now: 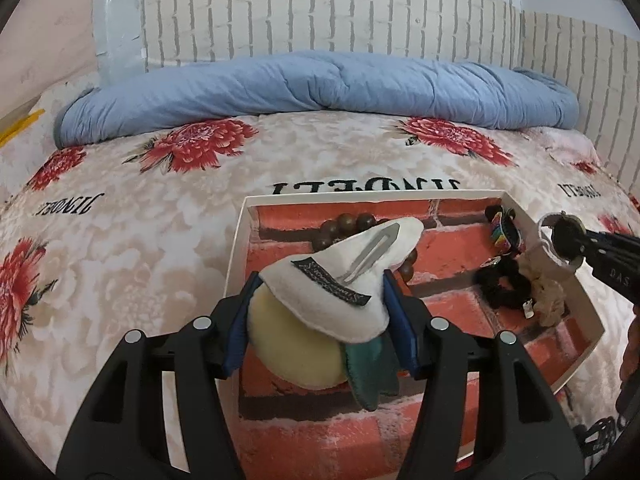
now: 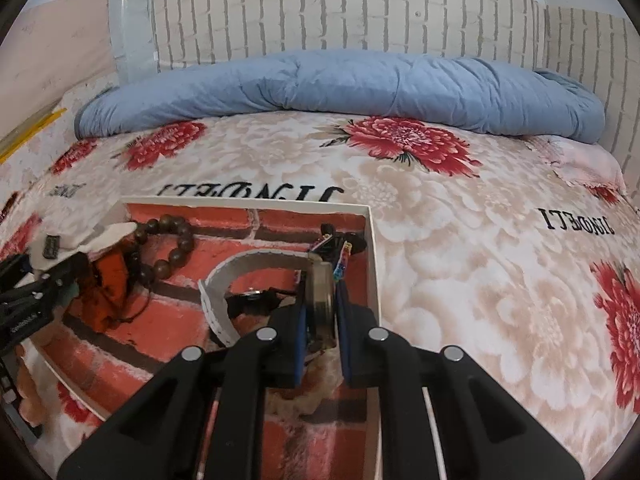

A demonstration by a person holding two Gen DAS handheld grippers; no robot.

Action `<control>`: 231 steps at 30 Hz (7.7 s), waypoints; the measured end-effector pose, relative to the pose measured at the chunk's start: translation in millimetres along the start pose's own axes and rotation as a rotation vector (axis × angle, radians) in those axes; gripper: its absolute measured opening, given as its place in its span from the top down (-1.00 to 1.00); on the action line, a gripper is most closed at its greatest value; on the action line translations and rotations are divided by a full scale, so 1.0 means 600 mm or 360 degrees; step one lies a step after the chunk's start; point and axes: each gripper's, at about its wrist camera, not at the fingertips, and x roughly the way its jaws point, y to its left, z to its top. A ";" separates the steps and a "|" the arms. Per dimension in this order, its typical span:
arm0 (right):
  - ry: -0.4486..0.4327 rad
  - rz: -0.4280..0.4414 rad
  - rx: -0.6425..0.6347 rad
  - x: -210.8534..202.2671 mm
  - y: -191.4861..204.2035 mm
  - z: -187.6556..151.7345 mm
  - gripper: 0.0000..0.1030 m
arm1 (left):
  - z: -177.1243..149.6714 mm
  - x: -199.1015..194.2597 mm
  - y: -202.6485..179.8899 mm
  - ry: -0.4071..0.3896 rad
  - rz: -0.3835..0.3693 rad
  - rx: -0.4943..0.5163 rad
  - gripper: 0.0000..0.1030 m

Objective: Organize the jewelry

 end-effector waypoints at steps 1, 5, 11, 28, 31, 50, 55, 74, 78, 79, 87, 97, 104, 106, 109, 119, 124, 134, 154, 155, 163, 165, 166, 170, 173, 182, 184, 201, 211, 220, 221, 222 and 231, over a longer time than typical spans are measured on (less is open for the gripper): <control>0.0011 -0.0010 -0.0014 0.005 0.001 -0.001 0.74 | -0.001 0.001 0.000 -0.0001 0.0003 0.0005 -0.13; 0.0063 -0.0011 -0.0037 0.028 0.008 -0.007 0.74 | -0.008 0.020 -0.001 0.0039 0.0036 0.0025 -0.21; 0.0078 -0.0044 -0.0072 0.051 0.016 -0.011 0.74 | -0.016 0.045 0.010 0.0119 0.0020 0.0000 -0.21; -0.0084 -0.0006 -0.0020 0.003 0.010 -0.005 -0.05 | -0.011 0.016 0.002 0.0043 -0.0025 0.0015 -0.63; -0.0119 -0.0008 -0.0019 -0.021 0.008 -0.005 -0.30 | -0.011 -0.011 -0.006 -0.0022 -0.0001 0.0034 -0.84; -0.0135 -0.0125 0.0025 -0.221 0.006 -0.150 -0.81 | -0.112 -0.195 -0.023 0.0011 0.0114 -0.0036 -0.90; -0.0117 -0.0171 -0.0032 -0.232 0.022 -0.189 -0.81 | -0.161 -0.231 -0.031 0.0043 0.0098 -0.0039 -0.90; -0.0040 -0.0165 -0.0058 -0.206 0.039 -0.232 -0.80 | -0.235 -0.197 -0.044 0.0276 -0.0029 -0.0061 -0.90; -0.0030 -0.0141 -0.0042 -0.205 0.041 -0.233 -0.80 | -0.243 -0.197 -0.052 0.0293 -0.0041 -0.0044 -0.90; -0.0026 -0.0125 -0.0042 -0.204 0.043 -0.234 -0.80 | -0.243 -0.197 -0.055 0.0293 -0.0038 -0.0030 -0.90; 0.0013 -0.0140 -0.0089 -0.194 0.056 -0.239 -0.80 | -0.250 -0.193 -0.059 0.0331 -0.0035 -0.0027 -0.68; 0.0107 -0.0112 -0.0045 -0.174 0.051 -0.245 -0.55 | -0.257 -0.195 -0.063 0.0369 0.0029 -0.0073 -0.59; 0.0154 -0.0016 -0.0042 -0.166 0.058 -0.249 -0.06 | -0.263 -0.203 -0.073 0.0365 0.0003 -0.0063 -0.29; 0.0151 0.0000 -0.0054 -0.167 0.063 -0.249 0.06 | -0.263 -0.206 -0.079 0.0355 -0.0011 -0.0039 -0.12; 0.0146 -0.0006 -0.0059 -0.168 0.065 -0.249 0.06 | -0.263 -0.208 -0.092 0.0350 -0.0089 0.0005 0.41; 0.0133 0.0011 -0.0022 -0.171 0.057 -0.248 0.07 | -0.262 -0.211 -0.091 0.0334 -0.0137 -0.0001 0.60; 0.0123 0.0027 -0.0004 -0.173 0.053 -0.247 0.07 | -0.260 -0.213 -0.084 0.0327 -0.0166 -0.0034 0.62; 0.0100 0.0034 -0.0025 -0.178 0.056 -0.247 0.07 | -0.240 -0.224 -0.069 0.0210 -0.0186 -0.0062 0.63; -0.0070 -0.0009 -0.0045 -0.205 0.030 -0.111 0.07 | -0.064 -0.245 -0.096 -0.0053 -0.0280 0.0048 0.64; -0.0080 -0.0004 -0.0033 -0.202 0.028 -0.099 0.07 | -0.051 -0.244 -0.095 -0.0070 -0.0280 0.0049 0.64; -0.0080 0.0051 0.0055 -0.128 0.025 -0.046 0.07 | 0.022 -0.161 -0.041 -0.0110 -0.0272 -0.0065 0.64; -0.0080 0.0026 0.0036 -0.113 0.027 -0.048 0.07 | 0.022 -0.138 -0.029 -0.0094 -0.0268 -0.0078 0.64; -0.0077 0.0015 0.0029 -0.107 0.027 -0.050 0.07 | 0.020 -0.130 -0.025 -0.0090 -0.0264 -0.0078 0.64; -0.0065 -0.0011 0.0013 -0.082 0.025 -0.052 0.07 | 0.009 -0.093 -0.011 -0.0060 -0.0237 -0.0081 0.64; -0.0064 -0.0039 -0.0033 -0.067 0.031 -0.055 0.07 | -0.001 -0.070 -0.007 -0.0034 -0.0206 -0.0055 0.64; -0.0045 -0.0081 -0.0073 -0.038 0.046 -0.068 0.07 | -0.020 -0.039 -0.003 -0.0010 -0.0059 -0.0013 0.64; -0.0041 -0.0104 -0.0077 -0.033 0.050 -0.068 0.07 | -0.022 -0.039 -0.007 -0.0022 -0.0030 0.0002 0.64; -0.0046 -0.0088 0.0055 0.004 0.037 -0.075 0.06 | -0.039 -0.002 -0.003 0.0061 0.0029 -0.0032 0.61; -0.0047 -0.0120 0.0016 0.005 0.048 -0.080 -0.38 | -0.043 -0.012 -0.006 0.0026 0.0018 -0.0031 -0.03; -0.0181 -0.0088 0.0058 -0.031 0.041 -0.094 -0.82 | -0.056 -0.052 -0.017 -0.0114 0.0034 0.0007 -0.75; -0.0207 -0.0091 0.0064 -0.040 0.041 -0.096 -0.88 | -0.058 -0.059 -0.016 -0.0139 0.0045 0.0002 -0.87; -0.0239 -0.0106 0.0069 -0.052 0.041 -0.099 -0.91 | -0.061 -0.072 -0.013 -0.0170 0.0063 -0.0019 -0.90; -0.0412 -0.0116 0.0043 -0.181 0.062 -0.138 -0.92 | -0.095 -0.196 0.005 -0.0306 0.0099 -0.0158 -0.90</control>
